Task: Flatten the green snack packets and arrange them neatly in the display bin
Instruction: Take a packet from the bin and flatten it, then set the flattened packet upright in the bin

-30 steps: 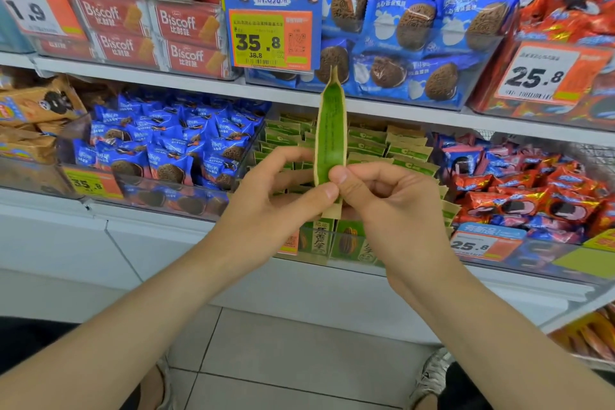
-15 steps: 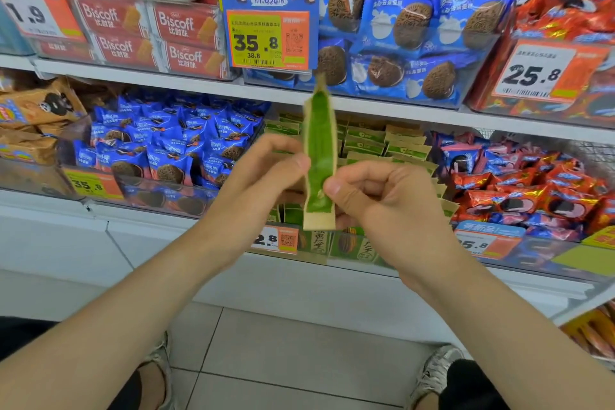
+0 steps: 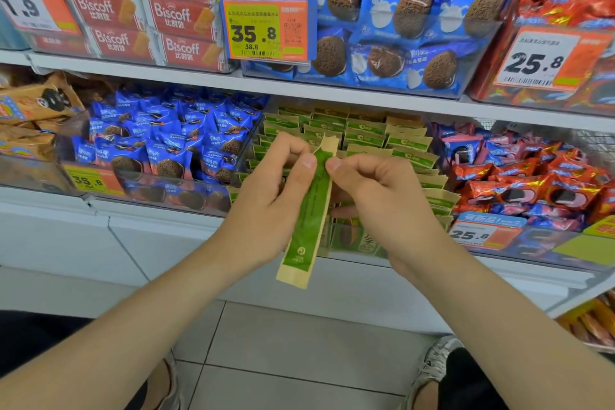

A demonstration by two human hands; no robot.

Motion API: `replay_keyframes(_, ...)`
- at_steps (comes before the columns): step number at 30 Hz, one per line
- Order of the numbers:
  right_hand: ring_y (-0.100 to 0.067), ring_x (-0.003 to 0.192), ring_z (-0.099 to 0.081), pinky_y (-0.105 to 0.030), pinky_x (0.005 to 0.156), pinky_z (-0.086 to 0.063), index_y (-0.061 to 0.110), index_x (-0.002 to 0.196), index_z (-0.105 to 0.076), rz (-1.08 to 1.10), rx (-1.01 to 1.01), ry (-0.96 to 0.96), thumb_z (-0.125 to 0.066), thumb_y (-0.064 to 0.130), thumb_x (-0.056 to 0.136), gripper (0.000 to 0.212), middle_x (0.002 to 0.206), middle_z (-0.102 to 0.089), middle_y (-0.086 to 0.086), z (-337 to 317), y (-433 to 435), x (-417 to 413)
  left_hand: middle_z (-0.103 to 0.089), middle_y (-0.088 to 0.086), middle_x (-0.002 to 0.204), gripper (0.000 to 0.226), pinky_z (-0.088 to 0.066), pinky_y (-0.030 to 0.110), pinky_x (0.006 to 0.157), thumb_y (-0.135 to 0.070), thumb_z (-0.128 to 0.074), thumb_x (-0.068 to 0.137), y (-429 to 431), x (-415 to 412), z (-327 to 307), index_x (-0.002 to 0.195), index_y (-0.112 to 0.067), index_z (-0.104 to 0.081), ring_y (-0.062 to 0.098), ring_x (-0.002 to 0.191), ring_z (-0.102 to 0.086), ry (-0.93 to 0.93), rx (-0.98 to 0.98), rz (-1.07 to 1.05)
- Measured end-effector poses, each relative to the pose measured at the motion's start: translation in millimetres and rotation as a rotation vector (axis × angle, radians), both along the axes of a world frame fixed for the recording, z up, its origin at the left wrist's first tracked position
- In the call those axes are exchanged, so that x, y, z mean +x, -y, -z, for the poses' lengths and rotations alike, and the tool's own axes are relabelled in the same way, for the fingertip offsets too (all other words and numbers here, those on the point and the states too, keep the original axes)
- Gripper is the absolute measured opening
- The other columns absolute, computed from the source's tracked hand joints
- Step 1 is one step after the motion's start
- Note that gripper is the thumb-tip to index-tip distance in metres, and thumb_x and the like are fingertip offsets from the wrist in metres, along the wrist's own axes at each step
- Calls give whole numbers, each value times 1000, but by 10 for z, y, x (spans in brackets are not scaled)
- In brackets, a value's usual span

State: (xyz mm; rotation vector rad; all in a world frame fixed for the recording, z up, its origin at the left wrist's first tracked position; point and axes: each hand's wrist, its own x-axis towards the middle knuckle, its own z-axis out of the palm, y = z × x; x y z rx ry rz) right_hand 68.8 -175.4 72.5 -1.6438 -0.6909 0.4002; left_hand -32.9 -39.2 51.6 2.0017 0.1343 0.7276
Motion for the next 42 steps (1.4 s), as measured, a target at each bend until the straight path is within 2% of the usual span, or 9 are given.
replay_keyframes(5, -29, 97, -76, -48, 91, -64, 7, 95, -82, -36, -39, -105, -62, 24, 107, 29, 94, -81, -11, 14, 9, -9, -50, -4, 77, 20, -45, 40, 64, -27, -42, 116, -6, 5, 24, 103, -16, -52, 13, 69, -48, -23, -18, 9)
replay_keyframes(10, -13, 90, -74, -28, 83, -63, 29, 132, -68, -180, -27, 144, -75, 32, 97, 36, 94, -79, 4, -103, 136, 176, -47, 2, 74, 21, -43, 30, 59, -26, -43, 115, -90, -40, -41, 102, -11, -52, 14, 66, -47, -67, -24, 109)
replay_keyframes(13, 3, 82, -61, -13, 73, -45, 26, 99, -81, -236, -129, 404, -80, 49, 81, 30, 81, -68, 22, -140, 201, 272, -55, -2, 77, 18, -44, 33, 59, -23, -46, 113, -80, -65, -26, 99, -16, -54, 13, 67, -52, -124, 54, 180)
replay_keyframes(19, -4, 59, -50, -21, 53, -43, 17, 70, -54, -244, -146, 530, -79, 46, 84, 41, 64, -55, 10, -52, 211, 380, -66, 1, 87, 32, -52, 37, 71, -37, -43, 114, 33, -68, 22, 104, -15, -64, 17, 80, -65, -314, -105, 196)
replay_keyframes(24, -15, 63, -60, -43, 59, -51, 20, 83, -55, -115, -212, 899, -65, 52, 96, 36, 67, -60, 5, -54, 283, 497, -71, -1, 87, 25, -51, 22, 64, -30, -55, 111, -29, -119, -27, 112, -10, -68, 8, 77, -67, -443, -103, 407)
replay_keyframes(28, -9, 67, -69, -34, 61, -57, 23, 81, -70, -108, -257, 675, -74, 59, 83, 37, 69, -71, 7, -136, 315, 508, -79, 6, 100, 21, -61, 43, 81, -22, -58, 110, -97, -89, 27, 107, -8, -74, 25, 92, -76, -392, -67, 365)
replay_keyframes(33, -20, 84, -81, -38, 76, -66, 9, 97, -77, -291, -156, 235, -89, 25, 77, 28, 89, -82, -4, -208, 344, 562, -82, 3, 109, 25, -62, 32, 90, -12, -64, 103, -60, -61, 29, 125, -14, -76, 16, 104, -77, -266, -240, 321)
replay_keyframes(37, -18, 78, -79, -38, 70, -66, 9, 93, -75, -203, 22, 262, -89, 18, 75, 24, 84, -81, -1, -255, 291, 536, -83, 1, 101, 36, -67, 46, 81, -21, -84, 86, 40, -34, 2, 120, -18, -73, 20, 94, -80, -70, -323, 71)
replay_keyframes(42, -3, 64, -66, -23, 62, -52, 17, 88, -69, -216, -80, 452, -94, 23, 73, 30, 69, -72, 7, -259, 323, 581, -80, -7, 103, 37, -62, 33, 84, -19, -90, 81, -6, -40, 57, 113, -19, -72, 15, 100, -77, 95, -62, -44)
